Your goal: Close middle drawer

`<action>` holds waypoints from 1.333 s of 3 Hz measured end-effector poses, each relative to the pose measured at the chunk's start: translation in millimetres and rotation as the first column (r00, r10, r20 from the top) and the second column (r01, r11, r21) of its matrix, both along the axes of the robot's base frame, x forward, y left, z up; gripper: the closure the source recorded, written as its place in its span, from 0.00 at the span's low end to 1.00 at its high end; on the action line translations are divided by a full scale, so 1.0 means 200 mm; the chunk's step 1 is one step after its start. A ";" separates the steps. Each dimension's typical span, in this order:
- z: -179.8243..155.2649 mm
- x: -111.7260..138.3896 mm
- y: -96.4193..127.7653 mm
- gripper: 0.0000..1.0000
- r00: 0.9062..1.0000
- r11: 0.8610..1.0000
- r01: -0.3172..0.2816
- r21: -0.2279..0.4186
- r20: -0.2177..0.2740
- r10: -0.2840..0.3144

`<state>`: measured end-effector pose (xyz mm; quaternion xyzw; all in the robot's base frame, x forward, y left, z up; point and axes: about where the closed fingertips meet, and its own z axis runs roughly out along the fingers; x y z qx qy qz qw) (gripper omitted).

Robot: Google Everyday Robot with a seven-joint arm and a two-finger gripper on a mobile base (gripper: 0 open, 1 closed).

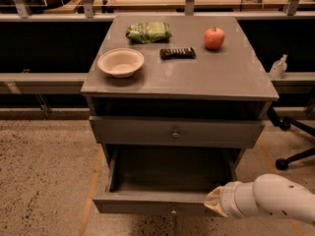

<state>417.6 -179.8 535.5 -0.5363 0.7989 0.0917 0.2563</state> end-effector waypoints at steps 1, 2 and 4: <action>-0.18 -0.02 -0.02 1.00 0.998 0.998 0.055 0.004 -0.016 -0.055; -0.33 -0.04 -0.04 1.00 0.996 0.996 0.093 0.007 -0.011 -0.093; -0.61 0.04 -0.03 1.00 0.985 0.988 0.137 0.070 0.097 -0.143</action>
Offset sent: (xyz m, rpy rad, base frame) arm -0.0093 -0.0151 -0.1037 0.0117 -0.0052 -0.1480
